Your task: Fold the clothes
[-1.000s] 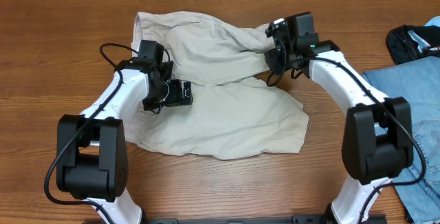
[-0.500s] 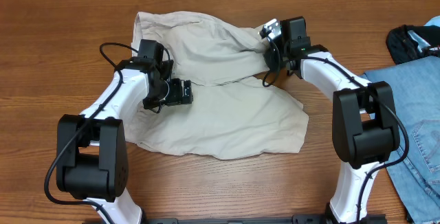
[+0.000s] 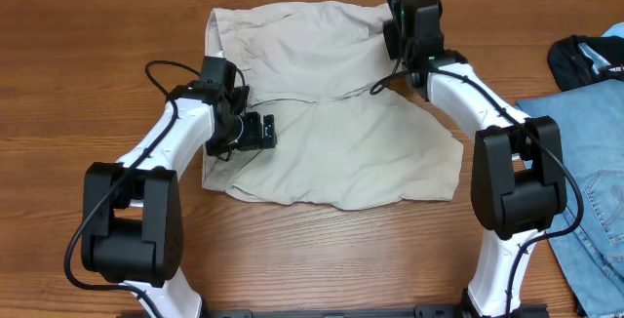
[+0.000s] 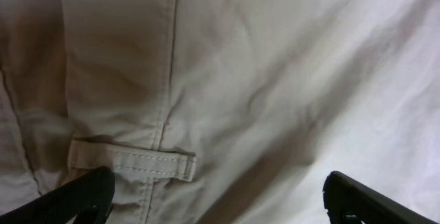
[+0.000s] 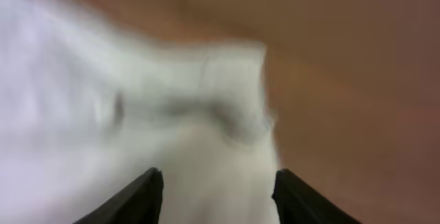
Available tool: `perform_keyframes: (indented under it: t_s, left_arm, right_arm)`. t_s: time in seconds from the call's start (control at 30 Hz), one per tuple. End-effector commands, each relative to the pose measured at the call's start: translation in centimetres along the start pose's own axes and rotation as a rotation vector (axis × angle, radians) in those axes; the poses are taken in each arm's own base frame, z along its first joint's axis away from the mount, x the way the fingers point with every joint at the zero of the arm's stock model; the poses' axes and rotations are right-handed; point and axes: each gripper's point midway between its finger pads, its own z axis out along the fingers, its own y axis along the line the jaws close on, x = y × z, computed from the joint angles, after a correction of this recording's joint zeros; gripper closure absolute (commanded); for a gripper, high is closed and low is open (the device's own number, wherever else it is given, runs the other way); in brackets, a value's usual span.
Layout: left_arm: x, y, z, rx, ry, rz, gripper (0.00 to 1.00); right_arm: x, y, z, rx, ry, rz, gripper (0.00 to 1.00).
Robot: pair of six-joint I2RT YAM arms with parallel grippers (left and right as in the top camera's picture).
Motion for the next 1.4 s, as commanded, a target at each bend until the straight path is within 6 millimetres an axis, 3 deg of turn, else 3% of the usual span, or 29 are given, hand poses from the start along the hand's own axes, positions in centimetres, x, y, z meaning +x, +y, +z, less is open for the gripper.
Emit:
perform_keyframes:
  t_s: [0.0,0.07,0.13,0.2,0.33,0.43,0.63,0.87,1.03,1.13,1.37]
  left_arm:
    - [0.5,-0.1,0.6,0.007,0.022,-0.015,0.00]
    - [0.5,-0.1,0.6,0.007,0.021,-0.015,0.00]
    - [0.5,0.0,0.6,0.004,0.021,-0.015,0.00]
    - [0.5,0.0,0.6,0.004,0.021,-0.015,0.00]
    - [0.9,0.0,0.6,0.001,0.036,-0.019,0.00]
    - [1.0,0.1,0.6,-0.001,0.043,-0.021,0.00]
    - [1.7,0.2,0.5,-0.007,0.068,-0.028,0.00]
    - [2.7,0.4,0.4,-0.016,0.109,-0.038,0.00]
    - [4.2,0.9,0.2,-0.042,0.170,-0.036,0.00]
    - [5.6,2.4,-0.2,-0.127,0.221,-0.044,0.00]
    - [7.3,4.0,-0.9,-0.215,0.288,-0.049,0.00]
  right_arm:
    - [3.6,0.5,-0.1,-0.062,0.133,-0.007,0.40]
    - [5.1,0.6,-0.1,-0.086,0.177,0.004,0.37]
    - [5.2,0.2,0.0,-0.089,0.178,0.029,0.36]
    - [4.4,0.0,0.2,-0.092,0.146,0.038,0.35]
    - [1.2,1.6,0.2,-0.199,0.010,0.071,0.41]
    - [1.0,1.4,0.8,-0.202,-0.005,0.145,0.44]
    - [5.4,2.2,2.9,-0.234,0.122,0.187,0.35]
    - [8.6,2.5,3.0,-0.241,0.239,0.199,0.29]
    - [12.6,3.2,1.5,-0.264,0.412,0.184,0.30]
    - [15.6,3.7,-0.2,-0.279,0.556,0.178,0.31]
    - [18.9,3.2,-4.1,-0.219,0.771,0.274,0.40]
